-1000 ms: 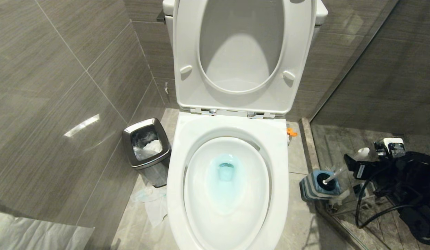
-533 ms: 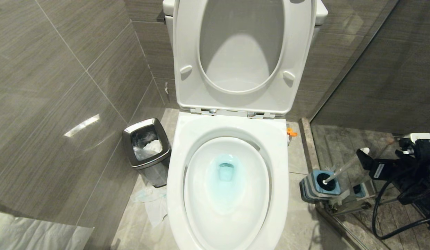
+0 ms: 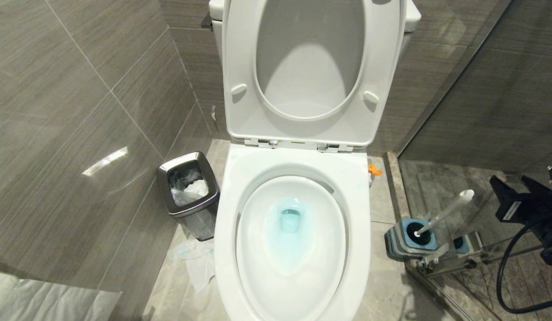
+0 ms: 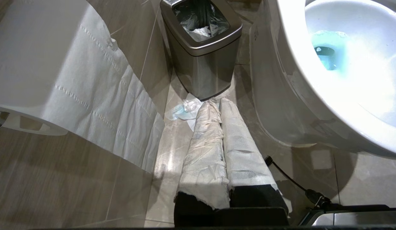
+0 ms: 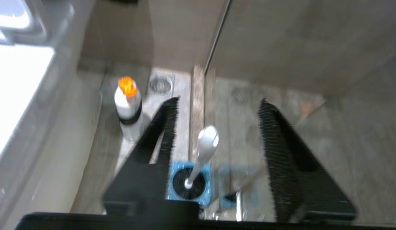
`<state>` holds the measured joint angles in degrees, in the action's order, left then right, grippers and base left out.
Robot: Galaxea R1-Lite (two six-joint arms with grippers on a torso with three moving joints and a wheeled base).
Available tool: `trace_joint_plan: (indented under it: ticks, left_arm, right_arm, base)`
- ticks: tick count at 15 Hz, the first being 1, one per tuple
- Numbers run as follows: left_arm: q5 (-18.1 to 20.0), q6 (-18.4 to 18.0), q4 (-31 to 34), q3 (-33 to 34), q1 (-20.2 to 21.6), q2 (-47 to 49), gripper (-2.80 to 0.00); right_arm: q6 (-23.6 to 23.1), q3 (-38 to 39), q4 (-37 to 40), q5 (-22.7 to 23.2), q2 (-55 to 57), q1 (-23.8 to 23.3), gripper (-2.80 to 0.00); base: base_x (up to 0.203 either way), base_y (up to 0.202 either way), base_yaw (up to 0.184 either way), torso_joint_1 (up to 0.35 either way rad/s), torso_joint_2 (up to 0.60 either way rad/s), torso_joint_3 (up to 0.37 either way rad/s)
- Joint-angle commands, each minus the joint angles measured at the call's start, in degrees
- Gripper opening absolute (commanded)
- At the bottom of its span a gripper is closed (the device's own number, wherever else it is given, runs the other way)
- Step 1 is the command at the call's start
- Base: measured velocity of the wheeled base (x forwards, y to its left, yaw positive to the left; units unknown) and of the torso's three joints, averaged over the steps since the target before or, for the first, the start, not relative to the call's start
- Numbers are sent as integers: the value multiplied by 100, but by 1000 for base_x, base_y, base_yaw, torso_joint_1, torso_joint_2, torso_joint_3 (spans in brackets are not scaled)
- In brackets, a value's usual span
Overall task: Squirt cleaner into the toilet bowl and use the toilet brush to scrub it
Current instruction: Flush the toilet
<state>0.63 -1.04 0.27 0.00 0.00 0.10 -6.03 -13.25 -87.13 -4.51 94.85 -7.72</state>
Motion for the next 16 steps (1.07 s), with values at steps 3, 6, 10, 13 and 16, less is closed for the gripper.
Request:
trace_joint_plan:
  ticks: [3, 6, 10, 13, 16]
  left_arm:
    - [-1, -2, 0, 9, 0, -1, -280]
    - [-1, -2, 0, 9, 0, -1, -280]
    - [-1, -2, 0, 9, 0, -1, -280]
    - [-1, -2, 0, 9, 0, -1, -280]
    - [-1, -2, 0, 9, 0, -1, -280]
  right_arm:
    - [-94, 70, 10, -6, -890, -2, -280]
    - [-121, 477, 426, -6, -1699, -2, -280]
    - [36, 1257, 1280, 91, -3012, -1, -280]
    - [182, 1279, 2921, 329, -4498, 0, -280]
    - [230, 1071, 5181, 670, -6185, 3, -280]
  base:
    - [0, 0, 0, 0, 0, 0]
    - [0, 0, 0, 0, 0, 0]
    - [0, 0, 0, 0, 0, 0]
    - [0, 0, 0, 0, 0, 0]
    - [0, 0, 0, 0, 0, 0]
